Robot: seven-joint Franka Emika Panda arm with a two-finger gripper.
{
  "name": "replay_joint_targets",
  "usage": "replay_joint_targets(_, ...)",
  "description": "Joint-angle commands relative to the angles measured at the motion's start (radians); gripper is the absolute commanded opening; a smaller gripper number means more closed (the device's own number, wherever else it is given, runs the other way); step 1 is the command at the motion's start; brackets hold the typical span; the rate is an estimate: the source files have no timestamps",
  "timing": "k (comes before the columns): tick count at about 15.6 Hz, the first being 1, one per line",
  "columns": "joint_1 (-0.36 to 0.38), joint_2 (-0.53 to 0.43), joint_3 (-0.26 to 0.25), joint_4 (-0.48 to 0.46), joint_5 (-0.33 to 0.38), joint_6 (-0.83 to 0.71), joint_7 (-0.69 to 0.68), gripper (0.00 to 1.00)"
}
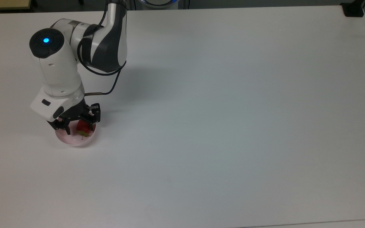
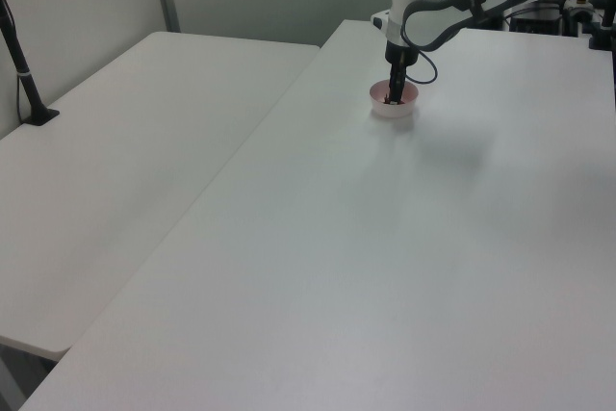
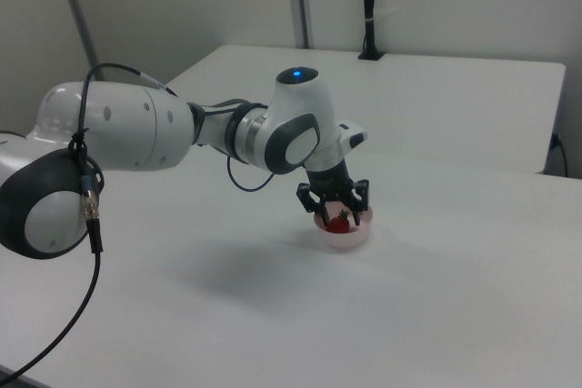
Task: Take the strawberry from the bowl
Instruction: 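Lower the gripper into the bowl around the red strawberry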
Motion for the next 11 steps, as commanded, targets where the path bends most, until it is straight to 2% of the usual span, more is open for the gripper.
replay_joint_targets(1, 0.009, 0.019, -0.005, 0.013, 0.011, 0.036, -0.002, 0.44)
replay_joint_targets(3, 0.009, 0.019, -0.005, 0.013, 0.011, 0.036, -0.002, 0.33)
replay_joint_targets(4, 0.008, 0.017, -0.006, 0.013, 0.012, 0.034, -0.002, 0.31)
replay_joint_targets(11, 0.008, -0.017, -0.005, 0.013, 0.022, 0.023, 0.024, 0.28)
